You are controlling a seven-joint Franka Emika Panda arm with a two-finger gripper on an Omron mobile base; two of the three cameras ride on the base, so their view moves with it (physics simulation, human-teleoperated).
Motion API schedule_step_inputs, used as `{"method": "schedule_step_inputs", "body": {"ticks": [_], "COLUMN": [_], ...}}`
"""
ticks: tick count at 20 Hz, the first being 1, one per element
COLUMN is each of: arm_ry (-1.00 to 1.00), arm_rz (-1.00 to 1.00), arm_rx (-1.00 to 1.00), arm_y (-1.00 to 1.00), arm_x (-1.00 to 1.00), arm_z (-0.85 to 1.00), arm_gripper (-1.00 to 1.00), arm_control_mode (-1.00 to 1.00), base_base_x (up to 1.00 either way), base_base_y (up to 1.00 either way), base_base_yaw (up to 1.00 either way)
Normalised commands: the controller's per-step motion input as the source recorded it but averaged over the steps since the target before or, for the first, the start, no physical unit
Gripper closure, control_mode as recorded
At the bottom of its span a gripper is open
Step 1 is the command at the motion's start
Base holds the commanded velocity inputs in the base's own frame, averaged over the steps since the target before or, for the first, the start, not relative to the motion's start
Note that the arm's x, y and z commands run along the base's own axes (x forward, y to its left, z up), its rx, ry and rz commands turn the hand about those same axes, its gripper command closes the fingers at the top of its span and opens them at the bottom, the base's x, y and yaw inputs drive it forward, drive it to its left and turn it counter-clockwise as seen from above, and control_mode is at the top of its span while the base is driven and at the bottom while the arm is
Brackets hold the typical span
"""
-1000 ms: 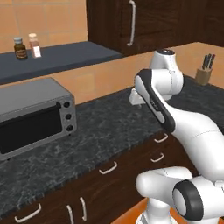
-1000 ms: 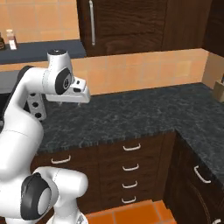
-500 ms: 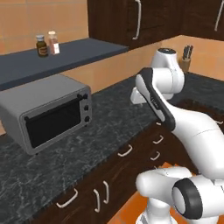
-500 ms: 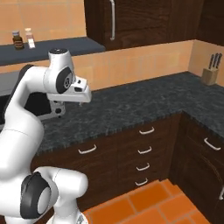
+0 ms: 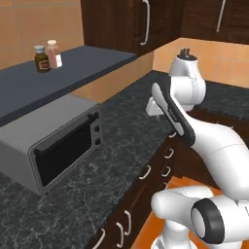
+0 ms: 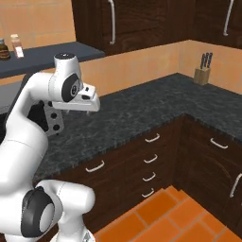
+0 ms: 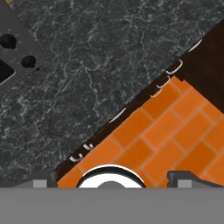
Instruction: Take a straw from the drawer in front and place it inside the glass cup on the dining counter.
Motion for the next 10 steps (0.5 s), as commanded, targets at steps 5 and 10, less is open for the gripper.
{"method": "schedule_step_inputs", "body": {"ticks": [5,10], "arm_ry": [0.0,0.0], "arm_rz": [0.0,0.0], "arm_rx": [0.0,0.0], "arm_y": [0.0,0.0], "arm_x": [0.0,0.0], "arm_z": [0.0,0.0], "arm_gripper": [-1.0,-1.0], "arm_control_mode": [1.0,1.0], "base_base_x": [0.0,-0.2], "base_base_y": [0.64,0.6], "base_base_yaw": [-0.22,-0.22]}}
